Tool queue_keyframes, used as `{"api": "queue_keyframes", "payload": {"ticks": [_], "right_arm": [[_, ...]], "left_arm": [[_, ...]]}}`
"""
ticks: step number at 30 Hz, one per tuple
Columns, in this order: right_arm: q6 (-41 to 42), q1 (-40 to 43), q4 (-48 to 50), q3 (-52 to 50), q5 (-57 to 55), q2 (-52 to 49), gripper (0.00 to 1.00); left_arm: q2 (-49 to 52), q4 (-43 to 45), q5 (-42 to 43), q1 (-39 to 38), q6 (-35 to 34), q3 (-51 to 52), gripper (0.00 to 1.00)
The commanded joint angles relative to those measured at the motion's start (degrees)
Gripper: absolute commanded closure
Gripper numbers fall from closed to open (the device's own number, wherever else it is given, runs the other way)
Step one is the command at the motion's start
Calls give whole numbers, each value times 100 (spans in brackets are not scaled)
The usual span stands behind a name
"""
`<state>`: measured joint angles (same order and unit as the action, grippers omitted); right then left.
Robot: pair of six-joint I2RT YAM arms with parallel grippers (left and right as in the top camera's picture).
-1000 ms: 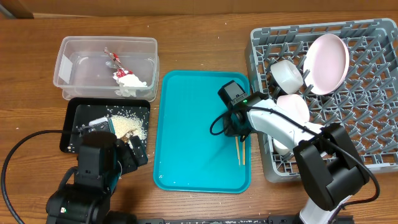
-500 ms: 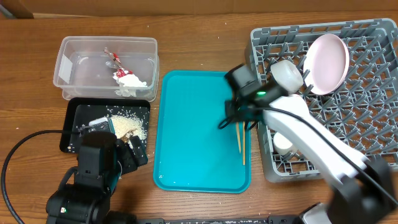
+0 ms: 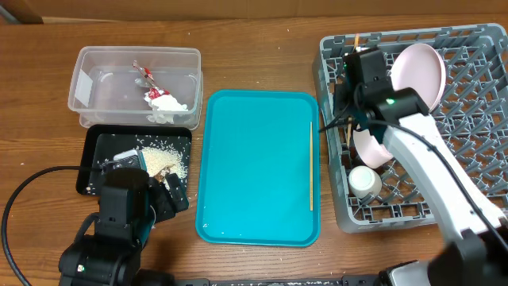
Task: Sort waste into correct bins and load items into the dishwasher
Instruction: 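Lower the right gripper onto the wooden chopsticks and grasp them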
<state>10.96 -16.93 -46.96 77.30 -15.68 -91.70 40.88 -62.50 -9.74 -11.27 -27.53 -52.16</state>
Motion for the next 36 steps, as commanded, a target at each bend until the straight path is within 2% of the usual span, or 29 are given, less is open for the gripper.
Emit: {"api": "queue_keyframes", "payload": {"ticks": [1, 4, 9, 10, 14, 18, 22, 24, 28, 36], "right_arm": [[-280, -4, 11, -42, -61, -190, 95], [-393, -42, -61, -31, -50, -131, 58], [-310, -203, -409, -31, 1001, 155, 48], [-146, -260, -560, -31, 1390, 162, 47], [160, -400, -852, -66, 1766, 114, 50], [245, -643, -828, -299, 1878, 114, 59], [437, -920, -409, -949, 1755, 103, 60], [697, -1040, -83, -1366, 1506, 92, 60], [706, -1228, 761, -2129, 1366, 87, 60], [710, -1237, 1377, -2568, 1281, -92, 60]], "left_arm": [[-39, 15, -116, -37, -101, 4, 0], [-39, 15, -116, -37, -101, 4, 0], [-39, 15, -116, -37, -101, 4, 0], [-39, 15, -116, -37, -101, 4, 0], [-39, 15, -116, -37, -101, 4, 0], [-39, 15, -116, -37, -101, 4, 0], [-39, 15, -116, -37, -101, 4, 0], [-39, 15, -116, -37, -101, 4, 0], [-39, 15, -116, -37, -101, 4, 0], [-39, 15, -116, -37, -101, 4, 0]]}}
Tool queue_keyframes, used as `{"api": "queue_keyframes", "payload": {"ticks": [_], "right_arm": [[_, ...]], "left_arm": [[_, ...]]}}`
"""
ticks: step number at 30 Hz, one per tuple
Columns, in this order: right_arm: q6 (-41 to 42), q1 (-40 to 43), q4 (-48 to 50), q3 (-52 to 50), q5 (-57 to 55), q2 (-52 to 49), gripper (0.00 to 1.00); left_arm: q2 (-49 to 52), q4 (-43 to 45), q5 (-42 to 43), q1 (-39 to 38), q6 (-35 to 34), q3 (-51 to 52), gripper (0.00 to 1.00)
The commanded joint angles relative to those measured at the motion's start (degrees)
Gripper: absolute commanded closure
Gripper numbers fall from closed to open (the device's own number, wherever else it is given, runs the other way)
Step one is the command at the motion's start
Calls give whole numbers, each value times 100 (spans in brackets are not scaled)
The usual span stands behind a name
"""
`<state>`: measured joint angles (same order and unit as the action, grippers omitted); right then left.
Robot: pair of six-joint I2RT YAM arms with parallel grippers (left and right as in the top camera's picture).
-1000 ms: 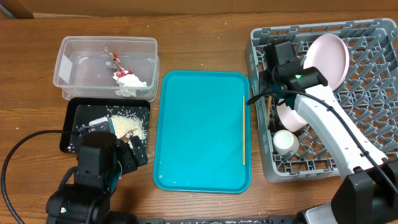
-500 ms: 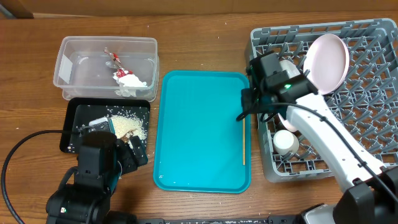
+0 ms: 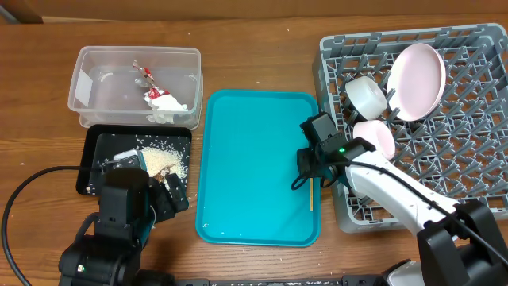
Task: Sort waste into correct bins and load items into the dishwasher
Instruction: 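Lower the right gripper onto the wooden chopsticks and grasp them, then carry the chopsticks with the right gripper into the dish rack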
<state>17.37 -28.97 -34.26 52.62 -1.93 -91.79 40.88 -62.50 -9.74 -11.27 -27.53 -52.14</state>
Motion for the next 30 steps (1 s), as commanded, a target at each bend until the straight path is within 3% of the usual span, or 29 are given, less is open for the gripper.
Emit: {"api": "queue_keyframes", "payload": {"ticks": [1, 7, 13, 16, 25, 30], "right_arm": [[68, -33, 127, -114, -96, -162, 60], [48, -33, 227, -114, -17, -660, 65], [46, -33, 153, -114, 210, -949, 80], [48, -33, -24, -55, 210, -901, 96], [35, -33, -997, 922, 203, 308, 96], [-240, 125, -1040, 1458, -214, 1176, 96]], "left_arm": [[-39, 15, -116, -37, -101, 2, 0], [-39, 15, -116, -37, -101, 2, 0], [-39, 15, -116, -37, -101, 2, 0], [-39, 15, -116, -37, -101, 2, 0], [-39, 15, -116, -37, -101, 2, 0], [-39, 15, -116, -37, -101, 2, 0]]}}
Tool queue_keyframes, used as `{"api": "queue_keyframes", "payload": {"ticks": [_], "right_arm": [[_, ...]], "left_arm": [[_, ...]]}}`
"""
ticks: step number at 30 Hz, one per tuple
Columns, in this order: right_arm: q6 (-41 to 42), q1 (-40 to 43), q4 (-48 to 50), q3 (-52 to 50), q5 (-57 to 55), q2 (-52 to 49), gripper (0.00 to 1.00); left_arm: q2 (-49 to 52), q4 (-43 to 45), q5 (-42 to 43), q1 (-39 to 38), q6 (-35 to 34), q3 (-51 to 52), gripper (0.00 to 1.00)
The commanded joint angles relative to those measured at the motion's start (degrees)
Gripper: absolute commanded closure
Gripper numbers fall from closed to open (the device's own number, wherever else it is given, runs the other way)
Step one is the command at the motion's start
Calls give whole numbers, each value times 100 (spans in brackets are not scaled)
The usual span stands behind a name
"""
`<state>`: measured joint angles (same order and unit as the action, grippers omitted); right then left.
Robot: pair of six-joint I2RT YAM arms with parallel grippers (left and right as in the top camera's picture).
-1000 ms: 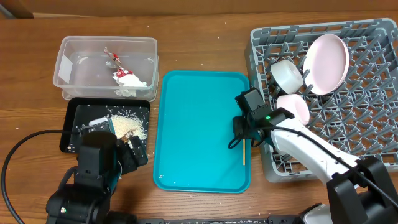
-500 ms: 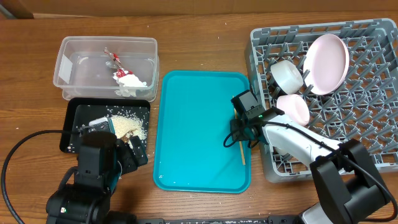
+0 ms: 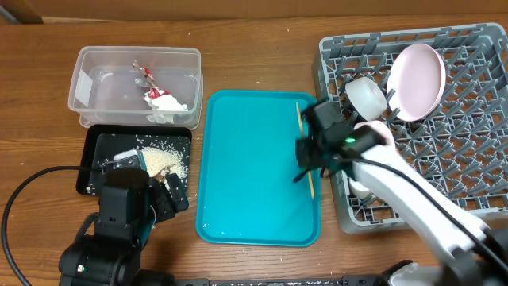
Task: Sort waste into correct bins and load items into the dishwasher
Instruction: 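Carry the chopsticks with the right gripper into the dish rack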
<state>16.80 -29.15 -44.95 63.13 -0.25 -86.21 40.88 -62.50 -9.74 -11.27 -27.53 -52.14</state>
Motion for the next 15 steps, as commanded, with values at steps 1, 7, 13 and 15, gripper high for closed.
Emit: {"api": "queue_keyframes", "payload": {"ticks": [1, 7, 13, 15], "right_arm": [[-203, 197, 72, 439, -595, 734, 96], [-1526, 693, 549, 433, -1598, 778, 96], [-2028, 1141, 1051, 433, -1445, -61, 96], [-2028, 1165, 1073, 433, -1427, -365, 96]], "left_arm": [[-39, 15, -116, -37, -101, 2, 0], [-39, 15, -116, -37, -101, 2, 0], [-39, 15, -116, -37, -101, 2, 0], [-39, 15, -116, -37, -101, 2, 0]]}}
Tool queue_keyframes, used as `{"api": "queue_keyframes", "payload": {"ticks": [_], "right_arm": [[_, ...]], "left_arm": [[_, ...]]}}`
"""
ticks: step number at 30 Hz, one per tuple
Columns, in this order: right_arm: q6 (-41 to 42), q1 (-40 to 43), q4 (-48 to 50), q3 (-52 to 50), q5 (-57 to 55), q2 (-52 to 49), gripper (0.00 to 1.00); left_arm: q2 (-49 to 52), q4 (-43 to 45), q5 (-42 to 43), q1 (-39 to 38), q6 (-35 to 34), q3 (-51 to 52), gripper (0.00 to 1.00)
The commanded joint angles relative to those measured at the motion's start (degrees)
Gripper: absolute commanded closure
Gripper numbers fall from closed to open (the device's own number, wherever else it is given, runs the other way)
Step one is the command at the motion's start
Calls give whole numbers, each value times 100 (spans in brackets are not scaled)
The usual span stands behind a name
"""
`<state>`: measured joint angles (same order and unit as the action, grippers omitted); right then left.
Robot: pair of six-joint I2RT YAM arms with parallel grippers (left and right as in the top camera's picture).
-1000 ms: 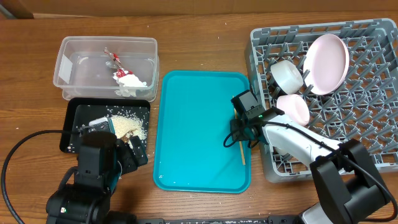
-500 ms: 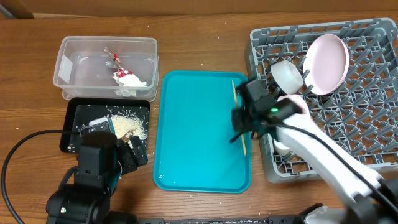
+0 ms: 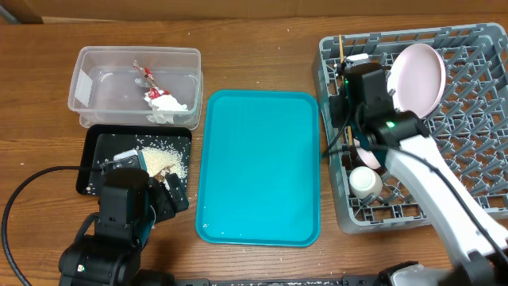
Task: Sort waste into correct bins and load items into the dishwasher
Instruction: 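Carry the chopsticks with the right gripper into the dish rack, then open the right gripper and retract it to the front of the rack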
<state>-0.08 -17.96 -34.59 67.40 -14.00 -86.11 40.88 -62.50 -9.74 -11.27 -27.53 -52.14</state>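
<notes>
My right gripper (image 3: 341, 73) hovers over the left edge of the grey dish rack (image 3: 468, 135), shut on a thin wooden chopstick (image 3: 339, 48) that sticks out toward the rack's far corner. The rack holds a pink plate (image 3: 421, 73) standing upright, a pink bowl (image 3: 367, 149) partly under my arm, and a white cup (image 3: 363, 181). The teal tray (image 3: 258, 167) in the middle has nothing on it. My left gripper (image 3: 170, 197) rests at the near edge of the black tray (image 3: 99, 151); its jaws are too dark to read.
A clear plastic bin (image 3: 135, 57) at the back left holds red-and-white wrapper scraps. The black tray carries spilled rice (image 3: 163, 159) and a small packet. A black cable (image 3: 24, 191) curves along the left edge of the table.
My right gripper has moved with the chopstick from above the tray's right side to the rack's left edge. The white bowl in the rack is now hidden under the arm.
My right gripper was at the rack's left part while one chopstick lay on the tray's right side. Then it was down at that chopstick, then held it above the tray, and now holds it over the rack. The tray is bare. The left arm has stayed still.
</notes>
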Motion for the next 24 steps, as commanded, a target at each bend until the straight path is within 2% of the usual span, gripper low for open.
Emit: {"api": "queue_keyframes", "payload": {"ticks": [1, 4, 6, 7, 8, 10, 16, 18, 19, 20, 24], "right_arm": [[-341, 46, 24, 7, -57, -472, 96], [-275, 33, -70, 17, -136, -584, 95], [-74, 0, -258, 105, -83, -472, 83], [-11, -20, -374, 170, -11, -372, 69], [57, -79, -636, 317, 153, -164, 62], [153, -184, -1012, 522, 442, 155, 58], [304, -726, -1672, 741, 1222, 1386, 55], [339, -920, -1790, 741, 1458, 1781, 50], [339, -1008, -1836, 741, 1582, 1967, 12], [339, -1102, -1884, 741, 1770, 2164, 0], [334, -1366, -1947, 739, 2599, 2806, 0]], "left_arm": [[-39, 15, -116, -37, -101, 2, 0], [-39, 15, -116, -37, -101, 2, 0], [-39, 15, -116, -37, -101, 2, 0], [-39, 15, -116, -37, -101, 2, 0], [-39, 15, -116, -37, -101, 2, 0], [-39, 15, -116, -37, -101, 2, 0], [-39, 15, -116, -37, -101, 2, 0], [-39, 15, -116, -37, -101, 2, 0], [-39, 15, -116, -37, -101, 2, 0], [-39, 15, -116, -37, -101, 2, 0], [-39, 15, -116, -37, -101, 2, 0]]}}
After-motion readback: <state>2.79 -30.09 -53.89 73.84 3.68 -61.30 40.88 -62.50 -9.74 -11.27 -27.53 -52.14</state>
